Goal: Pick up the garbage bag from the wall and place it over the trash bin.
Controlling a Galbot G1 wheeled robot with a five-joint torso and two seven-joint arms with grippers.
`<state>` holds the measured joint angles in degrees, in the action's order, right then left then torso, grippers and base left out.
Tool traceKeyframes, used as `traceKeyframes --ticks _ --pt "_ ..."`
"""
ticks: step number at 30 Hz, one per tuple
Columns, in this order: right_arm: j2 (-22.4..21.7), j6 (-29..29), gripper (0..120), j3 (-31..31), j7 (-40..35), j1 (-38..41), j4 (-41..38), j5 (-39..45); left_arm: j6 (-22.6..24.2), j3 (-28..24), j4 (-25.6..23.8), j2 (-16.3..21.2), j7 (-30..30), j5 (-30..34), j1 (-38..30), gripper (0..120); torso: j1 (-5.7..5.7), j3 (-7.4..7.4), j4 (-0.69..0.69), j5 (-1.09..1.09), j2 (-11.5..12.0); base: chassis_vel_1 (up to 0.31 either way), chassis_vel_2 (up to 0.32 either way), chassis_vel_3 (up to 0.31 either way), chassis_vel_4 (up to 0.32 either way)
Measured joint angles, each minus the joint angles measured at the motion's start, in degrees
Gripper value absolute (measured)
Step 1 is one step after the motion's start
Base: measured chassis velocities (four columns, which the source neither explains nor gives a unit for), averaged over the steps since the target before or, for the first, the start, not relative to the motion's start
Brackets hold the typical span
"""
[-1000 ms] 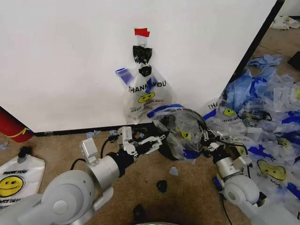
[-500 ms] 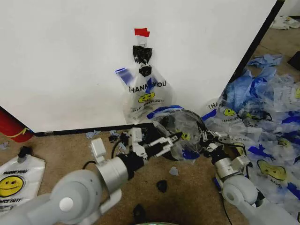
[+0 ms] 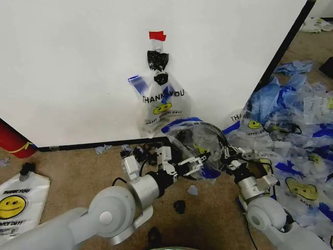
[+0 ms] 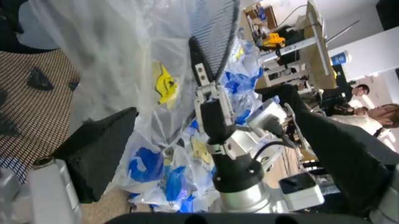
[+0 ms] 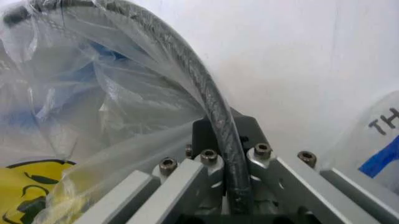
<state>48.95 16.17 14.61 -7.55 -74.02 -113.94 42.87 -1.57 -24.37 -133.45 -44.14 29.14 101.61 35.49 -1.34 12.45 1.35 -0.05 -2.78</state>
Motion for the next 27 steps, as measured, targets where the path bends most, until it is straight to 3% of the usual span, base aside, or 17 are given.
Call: traceKeyframes --ticks 8,21,27 --pt "-0.3 0.5 0 0.2 0.7 0.0 -0.1 0.1 -0.5 -2.3 1.6 -1.2 1.4 -1.1 -1.7 100 0.00 0.00 0.00 0.00 0.0 0.000 0.000 0.000 0.000" --pt "-0.4 0.8 0 0.3 1.1 0.1 0.2 0.2 0.4 -0.2 -1.2 4.2 1.2 -1.9 0.0 100 0.00 0.00 -0.01 0.00 0.0 0.000 0.000 0.000 0.000" --pt "-0.5 0.7 0 0.1 1.1 -0.6 -1.0 -0.2 0.6 -0.9 0.3 3.7 2.2 -3.9 0.6 100 0.00 0.00 0.00 -0.01 0.0 0.000 0.000 0.000 0.000"
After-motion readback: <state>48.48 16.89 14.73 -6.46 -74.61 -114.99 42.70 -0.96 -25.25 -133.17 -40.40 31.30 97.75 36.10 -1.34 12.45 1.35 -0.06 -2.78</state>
